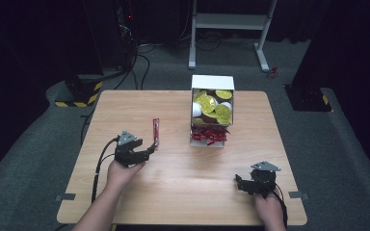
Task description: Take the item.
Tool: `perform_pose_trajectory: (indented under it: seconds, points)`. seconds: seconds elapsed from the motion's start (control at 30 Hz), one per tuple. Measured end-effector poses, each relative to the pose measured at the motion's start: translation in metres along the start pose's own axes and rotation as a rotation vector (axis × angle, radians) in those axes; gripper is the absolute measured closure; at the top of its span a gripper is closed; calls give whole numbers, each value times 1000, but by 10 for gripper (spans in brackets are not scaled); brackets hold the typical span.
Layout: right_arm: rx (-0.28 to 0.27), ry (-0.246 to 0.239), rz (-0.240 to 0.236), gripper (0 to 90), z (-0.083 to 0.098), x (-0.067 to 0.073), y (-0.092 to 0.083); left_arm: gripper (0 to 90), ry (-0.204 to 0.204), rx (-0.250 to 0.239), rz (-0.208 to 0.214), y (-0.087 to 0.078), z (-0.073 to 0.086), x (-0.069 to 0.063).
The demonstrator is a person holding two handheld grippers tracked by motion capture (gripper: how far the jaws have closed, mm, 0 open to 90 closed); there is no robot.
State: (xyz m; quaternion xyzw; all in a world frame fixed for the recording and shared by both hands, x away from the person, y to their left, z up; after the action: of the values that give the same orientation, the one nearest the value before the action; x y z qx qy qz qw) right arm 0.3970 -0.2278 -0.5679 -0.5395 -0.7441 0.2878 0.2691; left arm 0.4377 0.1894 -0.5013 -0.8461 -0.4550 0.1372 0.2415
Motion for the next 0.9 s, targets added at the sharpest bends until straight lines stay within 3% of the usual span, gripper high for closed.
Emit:
perform_pose_trajectory:
  seconds: [0.2, 0.4, 0.67, 0.8, 0.83, 0.87, 0.9]
  points:
    - [0, 0, 1, 75, 0, 0, 0, 357, -8, -6, -4, -16, 7, 7]
    - [-3, -4, -3, 76, 0, 0, 0, 355, -13, 1, -9, -36, 24, 20]
    - [1, -3, -7, 79, 1, 1, -1, 350, -60, 14, 7, -61, 54, 34]
    - [-1, -17, -10, 80, 2, 1, -2, 335, -18, 62, -17, -68, 78, 35]
    - [0, -15, -10, 80, 2, 1, -2, 326, -15, 108, -22, -70, 93, 39]
    - [0, -15, -10, 80, 2, 1, -2, 323, -15, 108, -22, -70, 93, 39]
    - [1, -14, -11, 80, 2, 1, -2, 311, -6, 139, -36, -71, 101, 41]
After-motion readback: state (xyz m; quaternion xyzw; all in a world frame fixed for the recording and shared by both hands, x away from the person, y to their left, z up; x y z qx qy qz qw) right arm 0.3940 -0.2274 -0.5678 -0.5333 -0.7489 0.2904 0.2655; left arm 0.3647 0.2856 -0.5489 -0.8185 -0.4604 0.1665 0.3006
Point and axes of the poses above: each handheld gripper's, and its own axes: y roughly forward along the jaws, z roughly out of its underside, x roughly to its left, the point moved 6 cm from there along y, roughly forward along the jaws, and after that the axes turned 8 degrees about y, right-handed, at the moved point
